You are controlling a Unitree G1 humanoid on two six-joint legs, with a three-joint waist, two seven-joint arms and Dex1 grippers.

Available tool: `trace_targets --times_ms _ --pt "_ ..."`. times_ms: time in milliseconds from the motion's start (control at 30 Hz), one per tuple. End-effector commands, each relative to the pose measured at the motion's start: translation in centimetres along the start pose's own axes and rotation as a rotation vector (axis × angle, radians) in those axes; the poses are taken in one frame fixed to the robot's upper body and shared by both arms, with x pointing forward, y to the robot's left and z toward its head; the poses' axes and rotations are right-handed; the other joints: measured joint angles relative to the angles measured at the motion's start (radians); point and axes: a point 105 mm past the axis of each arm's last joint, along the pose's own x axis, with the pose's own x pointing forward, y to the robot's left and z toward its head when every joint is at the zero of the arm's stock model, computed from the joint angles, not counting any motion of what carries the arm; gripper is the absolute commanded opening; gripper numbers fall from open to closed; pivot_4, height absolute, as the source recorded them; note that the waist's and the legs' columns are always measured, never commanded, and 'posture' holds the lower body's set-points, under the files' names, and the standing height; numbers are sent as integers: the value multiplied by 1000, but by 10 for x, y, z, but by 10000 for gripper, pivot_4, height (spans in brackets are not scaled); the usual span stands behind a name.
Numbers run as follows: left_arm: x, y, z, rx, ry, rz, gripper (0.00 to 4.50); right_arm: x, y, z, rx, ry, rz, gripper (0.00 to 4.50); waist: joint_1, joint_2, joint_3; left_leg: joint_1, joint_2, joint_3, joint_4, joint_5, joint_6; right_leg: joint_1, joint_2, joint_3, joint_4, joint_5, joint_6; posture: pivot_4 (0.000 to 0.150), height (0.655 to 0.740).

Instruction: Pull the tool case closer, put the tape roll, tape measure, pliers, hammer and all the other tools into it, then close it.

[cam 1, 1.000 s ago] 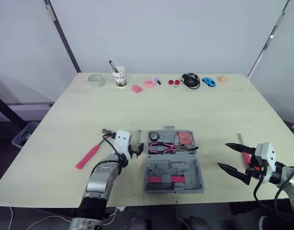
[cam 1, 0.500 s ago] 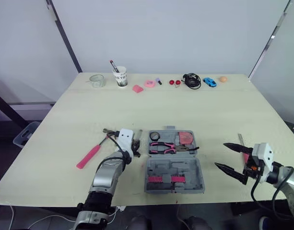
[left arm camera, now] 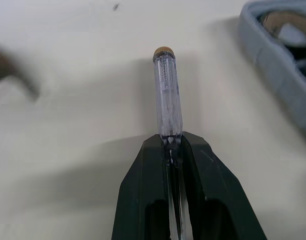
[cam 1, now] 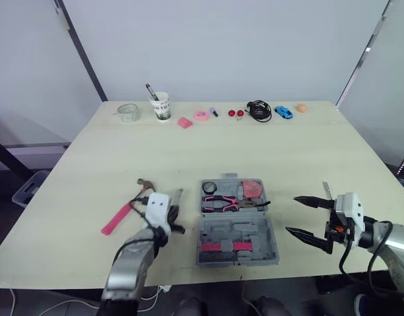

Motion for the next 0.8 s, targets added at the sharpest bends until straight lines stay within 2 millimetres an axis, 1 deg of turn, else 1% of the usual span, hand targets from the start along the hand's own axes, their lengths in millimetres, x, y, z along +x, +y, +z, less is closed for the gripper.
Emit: trace_targets --times_ms 33,200,367,533,800 --pt "-16 12 7 -8 -32 65 370 5 6 15 -29 -36 78 45000 3 0 0 0 0 0 0 0 0 0 0 0 0 -1 -1 1500 7400" --pt "-45 27 -4 -46 -28 189 370 18 16 30 -35 -83 196 45000 0 -1 0 0 1 0 0 0 0 0 0 0 0 -2 -3 1500 7400" --pt "-57 22 -14 -78 -9 213 370 24 19 41 -34 -121 250 45000 13 -2 1 0 1 -1 0 0 0 0 -1 -1 0 -2 -3 1500 7400" --pt "-59 17 -22 -95 11 202 370 27 16 49 -25 -156 263 45000 13 -2 1 -1 1 -1 0 0 0 0 -2 -1 0 -2 -3 1500 7400" --pt "-54 11 -22 -92 15 126 370 22 12 47 -22 -141 232 45000 13 -2 1 -1 0 -1 0 0 0 0 -1 -1 0 -2 -3 1500 7400"
